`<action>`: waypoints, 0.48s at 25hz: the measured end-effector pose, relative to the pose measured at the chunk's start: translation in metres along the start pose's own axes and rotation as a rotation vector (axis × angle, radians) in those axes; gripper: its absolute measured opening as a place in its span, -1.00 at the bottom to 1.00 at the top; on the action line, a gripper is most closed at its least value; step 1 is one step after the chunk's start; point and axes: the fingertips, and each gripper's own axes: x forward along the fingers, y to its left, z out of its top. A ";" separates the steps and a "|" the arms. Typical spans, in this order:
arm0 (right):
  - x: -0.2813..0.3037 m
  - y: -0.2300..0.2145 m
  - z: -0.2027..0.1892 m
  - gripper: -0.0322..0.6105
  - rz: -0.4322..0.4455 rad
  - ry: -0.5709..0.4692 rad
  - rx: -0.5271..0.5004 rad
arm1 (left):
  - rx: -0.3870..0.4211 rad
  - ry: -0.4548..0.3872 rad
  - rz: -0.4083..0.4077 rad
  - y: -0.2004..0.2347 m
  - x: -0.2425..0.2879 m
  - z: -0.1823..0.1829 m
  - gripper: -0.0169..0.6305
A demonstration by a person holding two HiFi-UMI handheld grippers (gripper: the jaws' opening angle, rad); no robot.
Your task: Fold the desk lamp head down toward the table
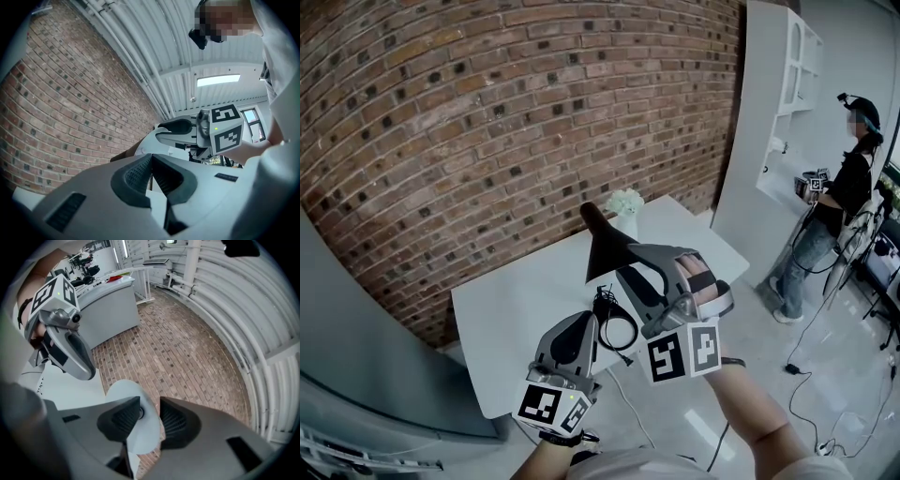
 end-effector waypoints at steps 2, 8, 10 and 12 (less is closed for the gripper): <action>0.001 0.000 -0.001 -0.47 0.003 0.000 -0.001 | -0.004 -0.001 0.002 0.001 -0.001 -0.001 -0.92; 0.001 0.001 0.001 -0.65 0.028 -0.010 -0.010 | -0.008 -0.004 0.011 0.004 -0.004 0.000 -0.92; 0.001 0.002 0.001 -0.66 0.040 -0.014 -0.008 | -0.009 -0.004 0.014 0.004 -0.003 -0.001 -0.92; 0.000 0.004 0.000 -0.68 0.054 -0.016 -0.009 | -0.011 -0.002 0.016 0.004 -0.003 -0.002 -0.92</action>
